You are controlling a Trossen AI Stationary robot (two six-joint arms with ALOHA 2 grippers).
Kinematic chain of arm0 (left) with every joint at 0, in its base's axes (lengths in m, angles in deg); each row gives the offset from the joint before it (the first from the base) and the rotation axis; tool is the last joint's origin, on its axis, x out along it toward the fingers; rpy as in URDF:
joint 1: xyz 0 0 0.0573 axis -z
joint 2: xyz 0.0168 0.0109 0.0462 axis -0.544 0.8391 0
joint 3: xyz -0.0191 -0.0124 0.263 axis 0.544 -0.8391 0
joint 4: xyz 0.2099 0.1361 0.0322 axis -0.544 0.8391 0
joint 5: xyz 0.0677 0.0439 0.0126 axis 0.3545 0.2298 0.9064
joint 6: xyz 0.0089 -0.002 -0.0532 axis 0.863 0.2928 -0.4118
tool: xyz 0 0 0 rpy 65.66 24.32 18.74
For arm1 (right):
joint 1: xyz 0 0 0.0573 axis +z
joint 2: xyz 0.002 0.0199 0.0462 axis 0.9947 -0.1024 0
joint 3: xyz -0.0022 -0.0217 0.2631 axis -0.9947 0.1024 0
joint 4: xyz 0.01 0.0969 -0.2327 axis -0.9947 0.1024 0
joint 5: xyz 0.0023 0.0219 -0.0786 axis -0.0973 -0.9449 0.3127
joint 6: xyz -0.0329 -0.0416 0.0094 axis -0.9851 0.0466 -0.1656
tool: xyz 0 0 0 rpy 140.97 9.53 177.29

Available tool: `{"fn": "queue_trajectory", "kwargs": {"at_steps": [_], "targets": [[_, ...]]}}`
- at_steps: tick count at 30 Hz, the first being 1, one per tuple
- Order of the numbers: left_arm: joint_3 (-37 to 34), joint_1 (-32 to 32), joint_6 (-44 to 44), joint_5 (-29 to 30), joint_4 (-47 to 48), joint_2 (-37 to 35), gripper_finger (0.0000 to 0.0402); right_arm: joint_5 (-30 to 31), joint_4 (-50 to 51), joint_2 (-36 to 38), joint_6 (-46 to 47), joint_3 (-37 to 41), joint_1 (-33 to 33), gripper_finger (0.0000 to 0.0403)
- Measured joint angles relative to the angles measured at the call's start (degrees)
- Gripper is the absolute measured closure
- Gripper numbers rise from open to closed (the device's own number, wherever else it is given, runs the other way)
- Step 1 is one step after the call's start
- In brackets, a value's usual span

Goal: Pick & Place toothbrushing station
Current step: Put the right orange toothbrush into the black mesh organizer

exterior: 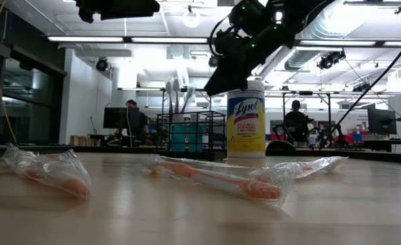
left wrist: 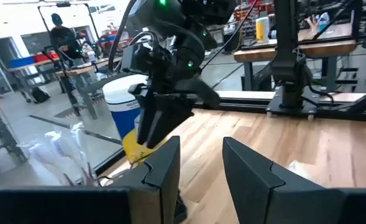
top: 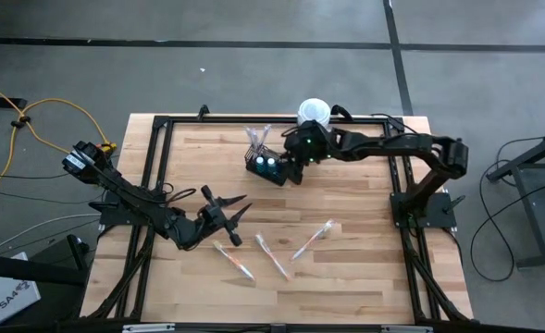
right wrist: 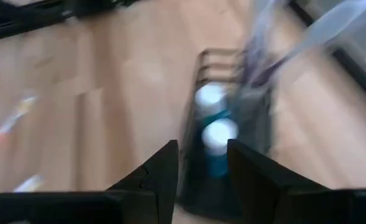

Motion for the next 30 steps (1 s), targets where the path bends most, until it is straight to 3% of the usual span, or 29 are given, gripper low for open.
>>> {"fn": "queue_trajectory", "kwargs": {"at_steps": [7,12,17,24,30], "targets": [[0.00,0.00,-5.70,-6.02,5.09,-0.02,0.0286,-11.05,4.60,0.74,3.25,0.00,3.08,0.0275],[-0.02,-0.53,-14.48,-15.23,12.66,-0.01,0.0286,-15.21,5.05,0.76,3.26,0.00,9.42,0.0282],[-0.02,-0.94,-19.19,-22.59,16.41,0.00,0.0286,-10.84,5.63,0.76,1.35,0.00,17.36,0.0286],[-0.02,-0.47,-18.67,-23.14,16.50,0.00,0.0286,0.35,16.25,0.76,-3.09,0.00,25.73,0.0286],[-0.02,-0.46,-18.67,-23.13,16.52,0.00,0.0286,4.25,26.21,0.74,-2.51,0.00,29.80,0.0286]]}}
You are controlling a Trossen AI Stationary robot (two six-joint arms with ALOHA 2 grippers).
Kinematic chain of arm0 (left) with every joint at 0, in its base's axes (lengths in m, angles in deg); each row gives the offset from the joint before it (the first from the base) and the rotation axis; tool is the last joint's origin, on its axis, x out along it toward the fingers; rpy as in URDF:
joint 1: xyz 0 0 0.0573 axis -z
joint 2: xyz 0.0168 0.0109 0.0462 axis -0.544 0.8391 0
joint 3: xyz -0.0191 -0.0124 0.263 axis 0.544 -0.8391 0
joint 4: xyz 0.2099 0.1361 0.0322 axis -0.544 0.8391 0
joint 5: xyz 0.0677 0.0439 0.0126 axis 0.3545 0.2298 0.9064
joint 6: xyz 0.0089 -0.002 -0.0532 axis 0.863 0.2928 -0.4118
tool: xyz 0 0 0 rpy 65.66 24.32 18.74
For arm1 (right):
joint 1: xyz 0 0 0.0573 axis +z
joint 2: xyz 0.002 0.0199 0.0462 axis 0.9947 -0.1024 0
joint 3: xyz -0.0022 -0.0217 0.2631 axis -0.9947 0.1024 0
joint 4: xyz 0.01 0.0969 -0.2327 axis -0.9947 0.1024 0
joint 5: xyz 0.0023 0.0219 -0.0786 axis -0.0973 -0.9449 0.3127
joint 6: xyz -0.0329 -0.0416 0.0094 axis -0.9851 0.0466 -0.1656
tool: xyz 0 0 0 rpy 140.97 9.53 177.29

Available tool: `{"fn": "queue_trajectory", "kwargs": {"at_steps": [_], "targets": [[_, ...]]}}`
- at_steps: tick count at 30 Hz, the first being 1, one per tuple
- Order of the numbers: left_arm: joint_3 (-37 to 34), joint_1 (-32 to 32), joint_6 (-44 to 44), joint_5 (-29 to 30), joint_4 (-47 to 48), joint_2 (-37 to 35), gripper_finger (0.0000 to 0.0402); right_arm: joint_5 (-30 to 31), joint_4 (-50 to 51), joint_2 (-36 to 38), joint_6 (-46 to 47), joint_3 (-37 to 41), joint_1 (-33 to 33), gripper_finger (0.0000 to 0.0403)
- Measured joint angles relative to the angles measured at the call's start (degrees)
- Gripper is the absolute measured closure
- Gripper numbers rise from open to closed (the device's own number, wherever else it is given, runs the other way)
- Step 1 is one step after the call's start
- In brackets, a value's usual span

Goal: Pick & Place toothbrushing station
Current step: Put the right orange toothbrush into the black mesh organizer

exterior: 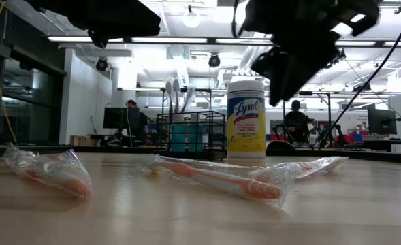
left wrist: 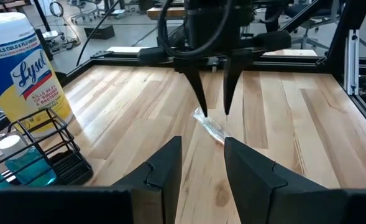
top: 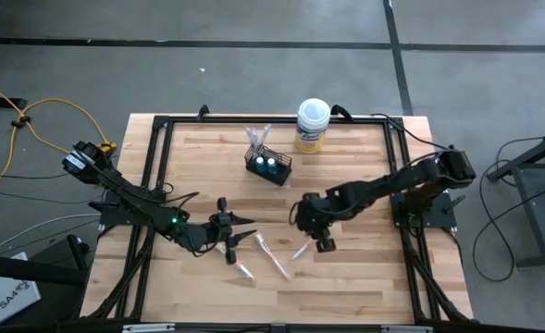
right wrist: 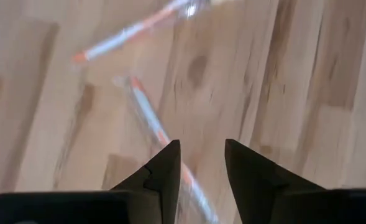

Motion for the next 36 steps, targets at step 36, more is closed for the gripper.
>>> {"fn": "queue_trajectory", "kwargs": {"at_steps": [36], "targets": [[0.00,-9.42,-11.98,-20.35,7.79,0.00,0.0286,12.45,3.76,-0.24,17.09,1.95,11.81,0.0287]]}}
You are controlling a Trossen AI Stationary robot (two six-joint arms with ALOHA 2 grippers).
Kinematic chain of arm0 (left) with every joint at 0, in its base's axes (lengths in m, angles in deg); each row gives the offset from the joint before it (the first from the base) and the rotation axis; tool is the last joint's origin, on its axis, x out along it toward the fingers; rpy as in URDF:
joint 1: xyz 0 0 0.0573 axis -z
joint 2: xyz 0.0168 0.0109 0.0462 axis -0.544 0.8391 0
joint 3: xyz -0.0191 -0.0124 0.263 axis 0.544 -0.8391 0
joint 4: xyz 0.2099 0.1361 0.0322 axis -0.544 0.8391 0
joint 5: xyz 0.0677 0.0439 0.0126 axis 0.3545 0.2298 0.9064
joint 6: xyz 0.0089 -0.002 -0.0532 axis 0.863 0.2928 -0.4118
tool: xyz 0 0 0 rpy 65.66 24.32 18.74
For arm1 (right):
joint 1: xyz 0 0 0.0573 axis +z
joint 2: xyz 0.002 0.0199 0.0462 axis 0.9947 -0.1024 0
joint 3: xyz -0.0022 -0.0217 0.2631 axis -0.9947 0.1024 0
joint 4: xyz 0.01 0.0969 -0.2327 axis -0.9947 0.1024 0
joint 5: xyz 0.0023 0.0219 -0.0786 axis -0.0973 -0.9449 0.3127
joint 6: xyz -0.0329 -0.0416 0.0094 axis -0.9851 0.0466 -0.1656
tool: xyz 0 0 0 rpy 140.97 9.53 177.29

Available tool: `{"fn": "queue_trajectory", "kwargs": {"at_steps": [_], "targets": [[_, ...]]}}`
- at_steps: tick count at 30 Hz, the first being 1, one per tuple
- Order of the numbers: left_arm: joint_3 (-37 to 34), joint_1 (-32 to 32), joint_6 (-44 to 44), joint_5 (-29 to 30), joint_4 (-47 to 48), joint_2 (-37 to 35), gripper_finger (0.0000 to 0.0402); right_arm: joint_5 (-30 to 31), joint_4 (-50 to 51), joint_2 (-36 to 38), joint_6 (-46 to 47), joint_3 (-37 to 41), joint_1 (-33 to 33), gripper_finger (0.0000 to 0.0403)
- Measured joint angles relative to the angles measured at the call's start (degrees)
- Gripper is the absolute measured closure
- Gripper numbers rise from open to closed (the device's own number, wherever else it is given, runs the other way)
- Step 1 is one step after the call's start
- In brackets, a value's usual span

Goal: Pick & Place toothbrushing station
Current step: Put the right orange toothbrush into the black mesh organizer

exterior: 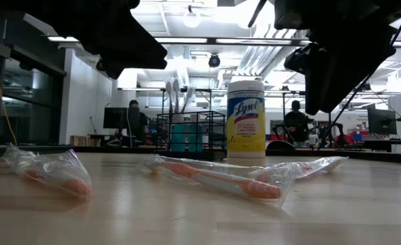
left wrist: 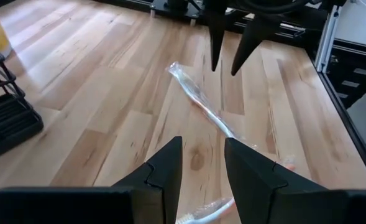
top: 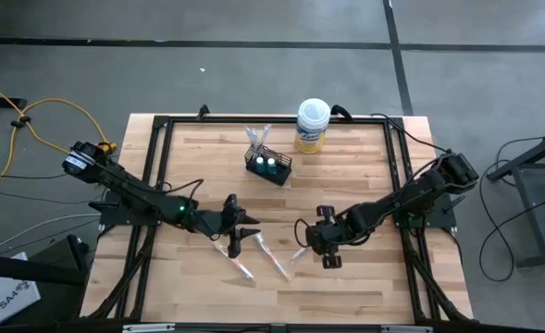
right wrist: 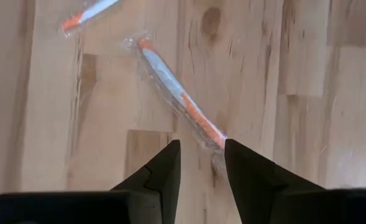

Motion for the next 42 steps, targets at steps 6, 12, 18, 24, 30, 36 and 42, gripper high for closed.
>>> {"fn": "queue_trajectory", "kwargs": {"at_steps": [6,12,18,24,30,36,42], "targets": [[0.00,-0.50,-1.40,-0.13,0.00,0.00,0.0286,1.52,0.00,0.00,16.42,0.00,0.25,0.0287],[0.00,-0.50,-1.88,-0.13,0.04,0.00,0.0286,2.88,1.24,0.00,38.19,0.00,0.72,0.0287],[0.00,-0.50,-2.60,1.13,-0.38,0.00,0.0286,3.48,5.35,0.00,54.79,0.00,0.93,0.0287],[0.00,-0.50,-2.10,1.42,-1.46,0.00,0.0286,9.19,5.48,-0.01,75.48,0.00,0.27,0.0287],[0.00,0.03,2.52,0.11,-1.41,0.00,0.0286,8.69,-1.74,-2.82,77.49,0.04,2.21,0.0287],[0.00,0.94,2.91,0.35,-1.10,0.02,0.0286,7.42,-4.31,-5.43,86.13,0.02,4.14,0.0287],[0.00,0.68,3.45,1.09,-1.44,0.02,0.0286,8.09,-1.48,-6.78,97.35,0.04,4.48,0.0287]]}}
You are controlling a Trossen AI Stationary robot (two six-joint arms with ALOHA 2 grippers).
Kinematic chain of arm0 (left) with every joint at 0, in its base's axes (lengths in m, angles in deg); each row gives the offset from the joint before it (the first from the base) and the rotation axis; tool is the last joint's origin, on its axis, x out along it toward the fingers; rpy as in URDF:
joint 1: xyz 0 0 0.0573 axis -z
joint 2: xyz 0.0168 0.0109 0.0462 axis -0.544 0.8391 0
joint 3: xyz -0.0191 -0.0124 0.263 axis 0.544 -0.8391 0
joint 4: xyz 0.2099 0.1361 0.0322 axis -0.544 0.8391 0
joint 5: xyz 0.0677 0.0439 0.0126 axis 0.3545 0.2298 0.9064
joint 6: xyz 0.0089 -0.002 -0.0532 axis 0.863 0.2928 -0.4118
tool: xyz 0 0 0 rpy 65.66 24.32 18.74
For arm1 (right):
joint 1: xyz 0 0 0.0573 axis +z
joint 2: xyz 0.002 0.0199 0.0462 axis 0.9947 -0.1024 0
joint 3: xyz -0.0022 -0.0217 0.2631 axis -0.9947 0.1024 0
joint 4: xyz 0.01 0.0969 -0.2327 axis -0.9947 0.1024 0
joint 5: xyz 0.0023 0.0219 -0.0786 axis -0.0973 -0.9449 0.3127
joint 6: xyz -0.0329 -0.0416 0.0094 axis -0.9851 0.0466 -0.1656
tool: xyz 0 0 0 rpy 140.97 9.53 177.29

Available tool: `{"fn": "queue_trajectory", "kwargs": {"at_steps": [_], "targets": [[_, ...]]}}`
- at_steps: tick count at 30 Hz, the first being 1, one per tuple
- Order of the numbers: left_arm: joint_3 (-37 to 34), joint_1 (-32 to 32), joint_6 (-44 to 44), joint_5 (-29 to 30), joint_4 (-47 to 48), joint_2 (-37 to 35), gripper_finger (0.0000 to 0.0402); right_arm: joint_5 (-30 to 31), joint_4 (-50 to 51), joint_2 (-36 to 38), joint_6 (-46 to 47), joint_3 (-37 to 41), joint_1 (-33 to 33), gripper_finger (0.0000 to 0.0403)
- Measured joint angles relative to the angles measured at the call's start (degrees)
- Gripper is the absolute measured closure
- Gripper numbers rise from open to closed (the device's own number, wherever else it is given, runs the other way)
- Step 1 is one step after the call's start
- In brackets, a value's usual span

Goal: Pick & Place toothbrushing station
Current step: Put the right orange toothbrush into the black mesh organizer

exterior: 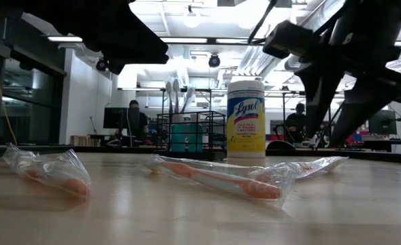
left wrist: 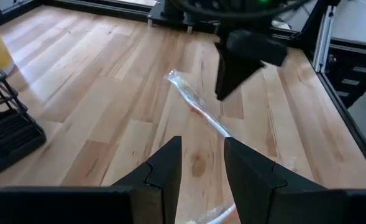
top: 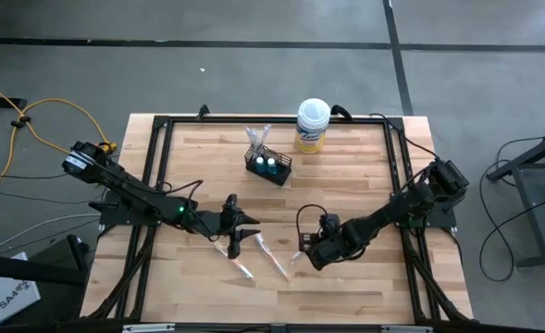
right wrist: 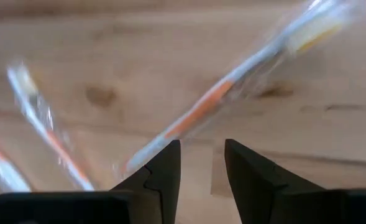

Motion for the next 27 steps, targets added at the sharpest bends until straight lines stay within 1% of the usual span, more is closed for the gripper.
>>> {"fn": "queue_trajectory", "kwargs": {"at_steps": [5,8,14,27], "targets": [[0.00,0.74,3.19,0.04,1.87,0.00,0.0286,2.95,3.15,0.13,5.47,-0.02,-0.58,0.0287],[0.00,0.92,3.26,-0.09,3.39,0.00,0.0286,1.67,5.59,0.13,9.34,-0.02,-0.96,0.0287],[0.00,0.96,5.77,-1.44,4.50,0.00,0.0286,1.26,7.74,0.13,16.26,-0.02,-0.90,0.0287],[0.00,1.75,6.01,-1.51,6.16,0.00,0.0286,2.96,7.71,-0.73,21.50,-0.07,-0.90,0.0287]]}}
